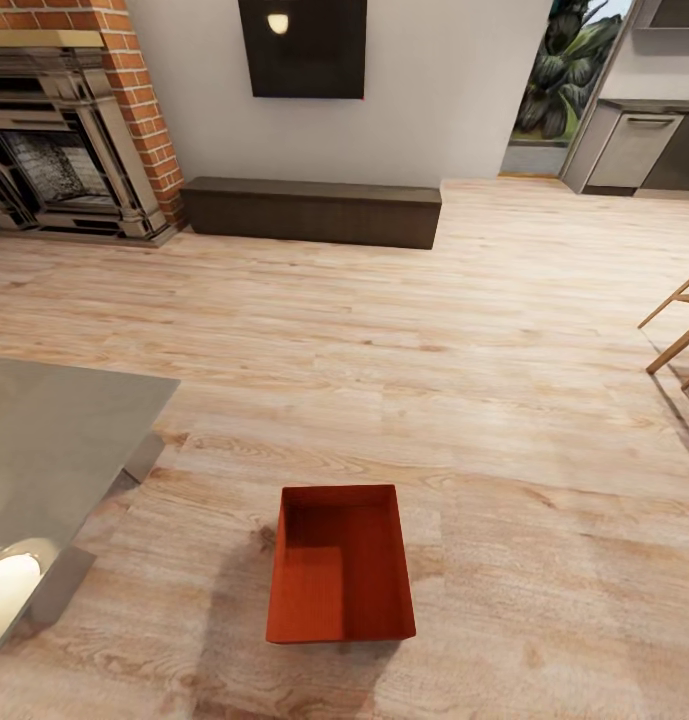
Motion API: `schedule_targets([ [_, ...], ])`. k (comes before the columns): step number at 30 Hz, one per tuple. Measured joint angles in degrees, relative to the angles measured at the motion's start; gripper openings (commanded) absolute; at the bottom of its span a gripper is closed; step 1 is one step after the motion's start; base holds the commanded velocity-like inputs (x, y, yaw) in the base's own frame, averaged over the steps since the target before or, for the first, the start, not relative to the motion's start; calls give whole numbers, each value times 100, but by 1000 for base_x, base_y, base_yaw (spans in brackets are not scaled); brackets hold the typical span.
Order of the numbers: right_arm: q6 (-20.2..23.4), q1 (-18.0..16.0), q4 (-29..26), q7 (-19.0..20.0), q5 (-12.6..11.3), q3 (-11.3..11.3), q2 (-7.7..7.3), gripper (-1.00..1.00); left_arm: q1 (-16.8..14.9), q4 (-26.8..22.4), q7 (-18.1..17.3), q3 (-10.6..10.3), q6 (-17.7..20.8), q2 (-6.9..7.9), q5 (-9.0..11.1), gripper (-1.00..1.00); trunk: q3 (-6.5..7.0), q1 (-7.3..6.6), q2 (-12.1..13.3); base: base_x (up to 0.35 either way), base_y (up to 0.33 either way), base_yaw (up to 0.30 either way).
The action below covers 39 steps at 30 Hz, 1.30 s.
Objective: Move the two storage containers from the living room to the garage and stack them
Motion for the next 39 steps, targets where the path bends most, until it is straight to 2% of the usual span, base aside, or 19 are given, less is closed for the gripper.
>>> schedule_targets([
  [8,-2,0,0,4,-1,-2,5,100,-1,5,0,0,0,0,0,100,0,0,0,0,0,2],
  [18,9,0,0,10,-11,-1,2,100,-1,0,0,0,0,0,0,100,0,0,0,0,0,125],
  [39,-15,0,0,2,-25,-16,11,100,-1,-1,0,0,0,0,0,100,4,0,0,0,0,-14],
])
